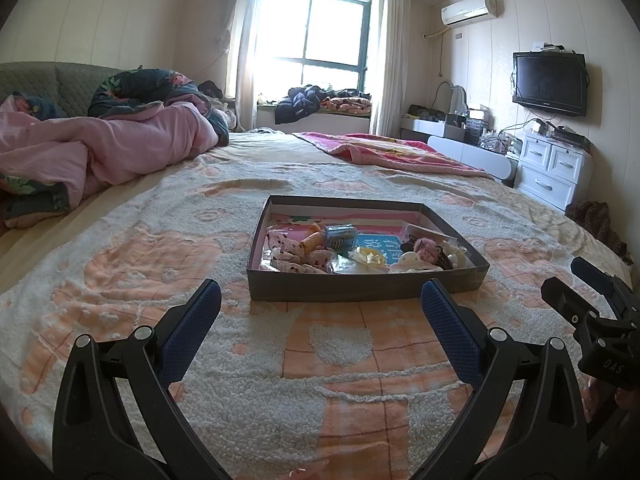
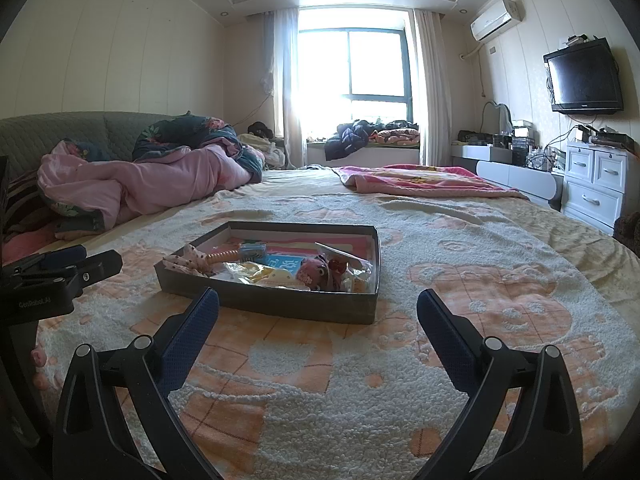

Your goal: Organize jewelry

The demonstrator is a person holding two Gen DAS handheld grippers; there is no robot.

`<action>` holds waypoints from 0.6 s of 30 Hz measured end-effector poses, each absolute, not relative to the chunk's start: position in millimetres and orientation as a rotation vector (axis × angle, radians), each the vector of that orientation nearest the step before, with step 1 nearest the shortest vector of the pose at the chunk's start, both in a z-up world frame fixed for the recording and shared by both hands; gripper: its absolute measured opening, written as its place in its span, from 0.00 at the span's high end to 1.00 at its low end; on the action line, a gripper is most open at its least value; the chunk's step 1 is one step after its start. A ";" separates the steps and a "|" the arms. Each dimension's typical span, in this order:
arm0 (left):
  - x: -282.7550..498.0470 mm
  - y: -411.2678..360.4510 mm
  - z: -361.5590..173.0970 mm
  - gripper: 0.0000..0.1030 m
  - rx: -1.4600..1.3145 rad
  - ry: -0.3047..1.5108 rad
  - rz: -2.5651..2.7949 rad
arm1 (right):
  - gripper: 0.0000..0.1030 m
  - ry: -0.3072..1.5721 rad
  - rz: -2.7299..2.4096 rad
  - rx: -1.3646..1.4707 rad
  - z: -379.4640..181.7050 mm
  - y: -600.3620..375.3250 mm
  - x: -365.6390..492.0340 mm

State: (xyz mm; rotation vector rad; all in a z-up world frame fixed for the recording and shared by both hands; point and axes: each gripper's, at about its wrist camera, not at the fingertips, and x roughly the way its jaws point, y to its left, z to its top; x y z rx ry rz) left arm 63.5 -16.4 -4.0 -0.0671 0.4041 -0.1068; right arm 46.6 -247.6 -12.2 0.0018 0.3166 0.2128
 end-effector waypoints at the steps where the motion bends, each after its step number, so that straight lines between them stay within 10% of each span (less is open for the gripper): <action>1: 63.6 -16.3 -3.8 0.11 -0.067 0.405 -0.106 | 0.06 0.316 0.212 0.002 -12.0 -247.8 46.6; 18: 63.0 -14.5 -4.6 0.11 -0.074 0.404 -0.112 | 0.06 0.313 0.211 -0.004 -10.3 -247.7 45.9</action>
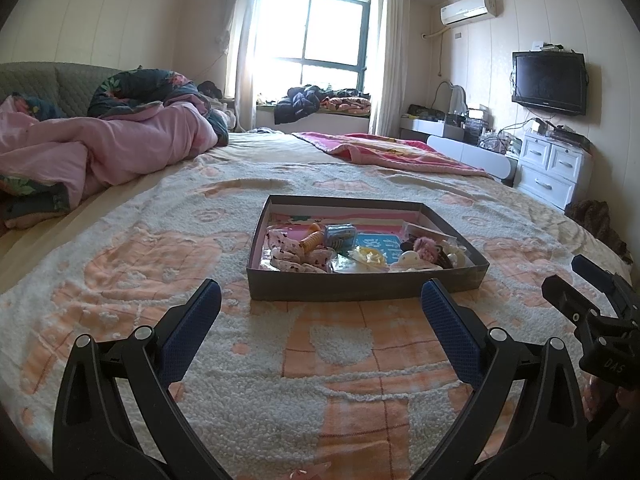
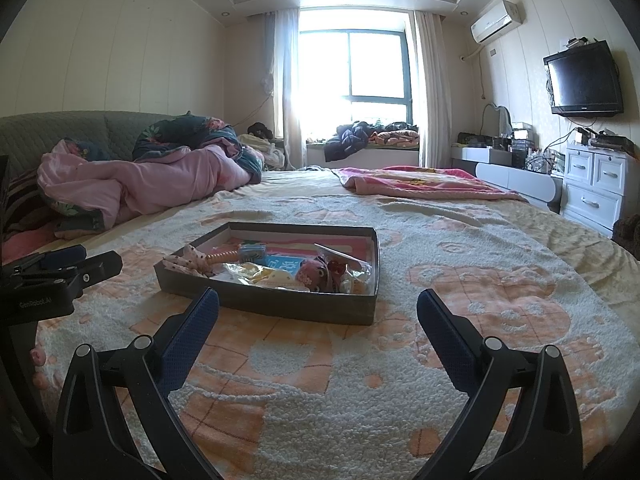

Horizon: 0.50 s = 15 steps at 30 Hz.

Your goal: Organize jewelry

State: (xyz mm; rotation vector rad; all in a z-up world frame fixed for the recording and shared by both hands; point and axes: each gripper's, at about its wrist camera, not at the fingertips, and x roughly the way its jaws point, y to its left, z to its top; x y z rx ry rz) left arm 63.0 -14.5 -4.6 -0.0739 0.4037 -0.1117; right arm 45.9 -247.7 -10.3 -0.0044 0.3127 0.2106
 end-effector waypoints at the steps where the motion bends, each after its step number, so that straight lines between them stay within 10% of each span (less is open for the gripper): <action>1: 62.2 -12.8 -4.6 0.11 -0.082 0.402 -0.119 | 0.06 0.313 0.209 -0.006 -10.2 -247.9 45.8; 15: 81.0 9.6 -8.6 0.11 -0.131 0.461 -0.038 | 0.06 0.349 0.168 0.039 -10.8 -265.0 60.3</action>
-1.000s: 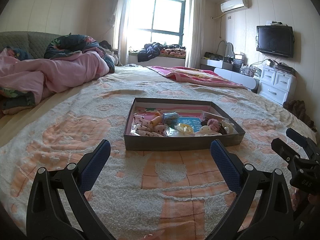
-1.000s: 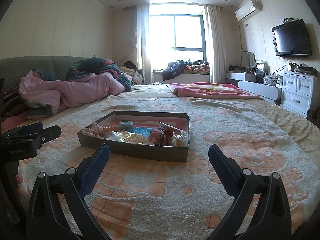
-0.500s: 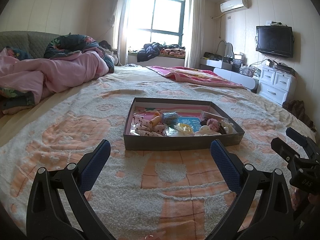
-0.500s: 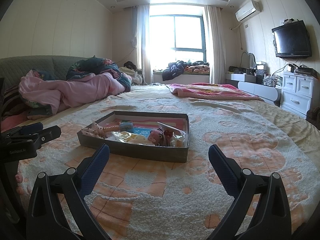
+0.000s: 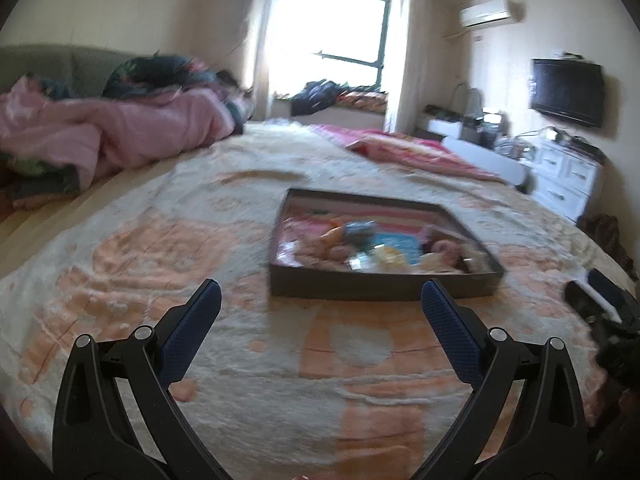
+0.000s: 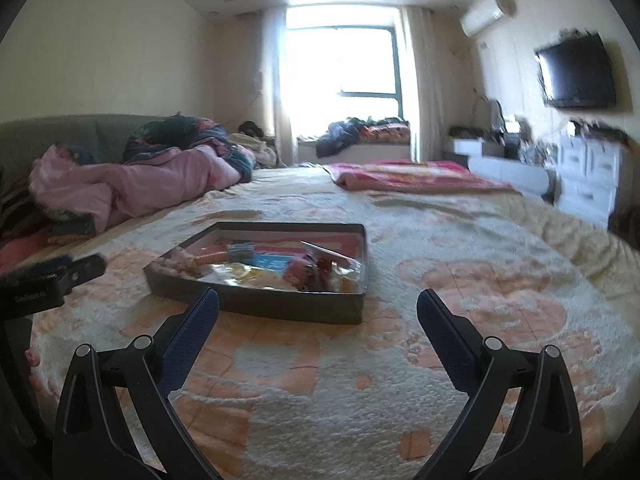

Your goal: Organize jewelry

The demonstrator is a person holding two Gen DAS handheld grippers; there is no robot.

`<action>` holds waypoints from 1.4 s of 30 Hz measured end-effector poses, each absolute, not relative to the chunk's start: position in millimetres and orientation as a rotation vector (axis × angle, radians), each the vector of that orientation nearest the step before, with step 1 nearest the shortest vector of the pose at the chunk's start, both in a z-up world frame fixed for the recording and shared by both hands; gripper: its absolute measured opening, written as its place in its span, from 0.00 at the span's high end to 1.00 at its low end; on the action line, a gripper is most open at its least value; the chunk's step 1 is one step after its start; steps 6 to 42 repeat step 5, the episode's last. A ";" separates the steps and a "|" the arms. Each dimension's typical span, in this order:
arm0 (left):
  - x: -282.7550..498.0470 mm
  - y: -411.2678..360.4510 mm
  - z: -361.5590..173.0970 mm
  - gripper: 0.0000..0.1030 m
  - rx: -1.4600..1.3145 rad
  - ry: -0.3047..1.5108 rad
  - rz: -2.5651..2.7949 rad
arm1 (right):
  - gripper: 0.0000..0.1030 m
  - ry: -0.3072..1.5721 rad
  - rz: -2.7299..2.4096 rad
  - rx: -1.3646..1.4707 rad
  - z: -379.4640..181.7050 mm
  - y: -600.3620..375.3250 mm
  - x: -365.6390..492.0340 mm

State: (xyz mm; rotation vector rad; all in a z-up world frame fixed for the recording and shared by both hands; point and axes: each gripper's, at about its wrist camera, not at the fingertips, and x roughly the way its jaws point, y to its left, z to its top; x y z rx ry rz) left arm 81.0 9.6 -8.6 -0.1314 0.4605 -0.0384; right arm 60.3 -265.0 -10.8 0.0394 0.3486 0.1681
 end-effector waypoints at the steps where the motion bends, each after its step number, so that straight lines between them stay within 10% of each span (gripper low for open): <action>1: 87.0 19.0 -10.1 0.11 -0.142 0.474 -0.018 | 0.06 0.369 0.147 0.056 -11.3 -272.2 68.4; 42: 127.3 81.6 -19.1 0.11 -0.183 0.543 0.112 | 0.06 0.536 -0.043 0.092 -19.1 -322.3 134.2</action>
